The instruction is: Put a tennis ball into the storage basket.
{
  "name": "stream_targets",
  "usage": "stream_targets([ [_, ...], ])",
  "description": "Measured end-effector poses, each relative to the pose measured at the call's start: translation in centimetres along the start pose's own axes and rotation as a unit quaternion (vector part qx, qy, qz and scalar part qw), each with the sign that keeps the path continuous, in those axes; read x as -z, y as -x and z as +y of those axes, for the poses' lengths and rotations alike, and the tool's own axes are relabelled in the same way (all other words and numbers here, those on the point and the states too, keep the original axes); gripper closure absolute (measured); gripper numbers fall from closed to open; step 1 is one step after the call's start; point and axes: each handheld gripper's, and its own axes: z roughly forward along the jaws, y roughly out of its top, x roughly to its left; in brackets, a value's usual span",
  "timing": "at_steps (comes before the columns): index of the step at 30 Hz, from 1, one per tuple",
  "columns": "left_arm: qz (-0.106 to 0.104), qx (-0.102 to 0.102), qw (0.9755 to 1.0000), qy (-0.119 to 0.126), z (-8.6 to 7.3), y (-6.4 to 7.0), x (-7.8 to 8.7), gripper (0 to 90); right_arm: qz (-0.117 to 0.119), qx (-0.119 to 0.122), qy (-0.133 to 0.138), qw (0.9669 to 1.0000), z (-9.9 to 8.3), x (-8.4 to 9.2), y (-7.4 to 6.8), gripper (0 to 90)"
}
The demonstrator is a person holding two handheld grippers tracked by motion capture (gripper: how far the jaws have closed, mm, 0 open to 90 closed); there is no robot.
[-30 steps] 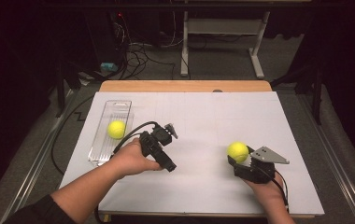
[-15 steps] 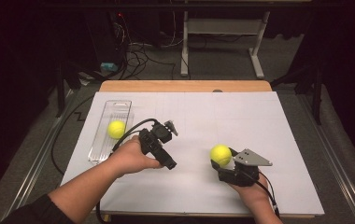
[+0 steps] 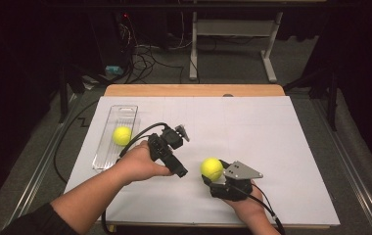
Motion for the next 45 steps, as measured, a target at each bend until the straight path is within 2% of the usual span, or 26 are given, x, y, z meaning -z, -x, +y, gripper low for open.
stream_targets([
  [11, -0.001, -0.015, 0.9999, -0.008, 1.2, 1.1, -0.1, 0.6, 0.031, 0.009, 0.002, 0.9995, 0.4, -0.9, -2.1, 27.0],
  [17, -0.012, -0.02, 0.9997, -0.012, 2.3, 2.0, -0.5, 0.6, 0.046, 0.008, 0.007, 0.9989, 0.7, -1.0, -2.8, 27.0],
  [23, -0.036, -0.018, 0.999, -0.017, 3.2, 2.4, -1.1, 0.6, 0.05, 0.013, 0.02, 0.9985, 0.9, -0.8, -3.1, 27.0],
  [28, -0.065, -0.012, 0.9976, -0.021, 3.6, 2.4, -1.8, 0.7, 0.052, 0.004, 0.026, 0.9983, 1.1, -0.5, -3.0, 27.0],
  [32, -0.077, -0.012, 0.9966, -0.029, 3.8, 2.5, -2.5, 1.8, 0.051, 0.004, 0.034, 0.9981, 1.1, -0.4, -2.9, 27.0],
  [36, -0.086, -0.013, 0.9957, -0.032, 3.9, 2.7, -2.9, 4.8, 0.054, 0.002, 0.032, 0.998, 1.1, -0.4, -2.9, 27.0],
  [45, -0.098, -0.017, 0.9946, -0.03, 4.0, 2.9, -3.0, 24.0, 0.048, 0.006, 0.035, 0.9982, 1.1, -0.4, -2.8, 26.9],
])
